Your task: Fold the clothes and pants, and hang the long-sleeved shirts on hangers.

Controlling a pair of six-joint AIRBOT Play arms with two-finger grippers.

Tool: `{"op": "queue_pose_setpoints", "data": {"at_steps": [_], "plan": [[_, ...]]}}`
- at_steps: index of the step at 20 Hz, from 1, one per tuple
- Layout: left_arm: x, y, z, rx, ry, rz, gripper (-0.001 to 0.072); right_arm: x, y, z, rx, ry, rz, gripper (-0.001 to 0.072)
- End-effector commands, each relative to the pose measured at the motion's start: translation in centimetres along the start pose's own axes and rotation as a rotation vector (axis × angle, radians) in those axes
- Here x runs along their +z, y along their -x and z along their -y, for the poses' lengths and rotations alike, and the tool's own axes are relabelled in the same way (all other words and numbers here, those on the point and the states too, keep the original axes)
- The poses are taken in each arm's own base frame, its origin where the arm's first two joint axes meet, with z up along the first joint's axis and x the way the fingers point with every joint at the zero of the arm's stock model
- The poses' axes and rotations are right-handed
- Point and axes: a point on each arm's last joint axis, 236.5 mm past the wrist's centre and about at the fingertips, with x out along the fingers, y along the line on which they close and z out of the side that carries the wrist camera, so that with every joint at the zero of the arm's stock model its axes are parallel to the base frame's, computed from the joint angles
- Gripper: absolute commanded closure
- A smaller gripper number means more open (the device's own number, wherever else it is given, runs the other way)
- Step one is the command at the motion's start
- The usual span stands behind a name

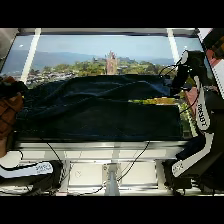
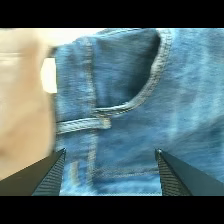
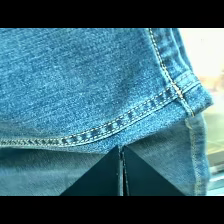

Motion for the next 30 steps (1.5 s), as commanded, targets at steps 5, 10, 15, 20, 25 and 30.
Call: {"op": "queue_pose_setpoints", "data": {"at_steps": [5, 10, 15, 20, 25, 30], "plan": [[-4.3, -4.8, -0.8, -0.122, 0.148, -0.193, 0.0079, -0.2, 2.0, 0.7, -0.007, 0.025, 0.046, 0.0692], [-5.1, -4.6, -5.6, -0.097, 0.191, -0.174, 0.008, -0.2, 2.0, 0.6, -0.005, 0.025, 0.046, 0.0692], [-5.9, -6.1, -6.4, -0.115, 0.135, -0.192, 0.0063, -0.4, 2.0, 0.3, 0.007, 0.027, 0.041, 0.0692], [-4.4, -6.8, -2.2, -0.315, 0.16, -0.146, 0.0057, -0.4, 2.0, 0.3, 0.009, 0.027, 0.042, 0.0692], [-3.0, -6.2, -0.6, -0.392, 0.127, -0.089, 0.0334, -0.4, 2.0, 0.3, 0.007, 0.026, 0.041, 0.0692], [-0.3, -6.6, -1.3, -0.357, 0.1, 0.034, 0.0647, 1.1, 3.4, -0.1, 0.018, 0.023, 0.145, 0.0693]]}}
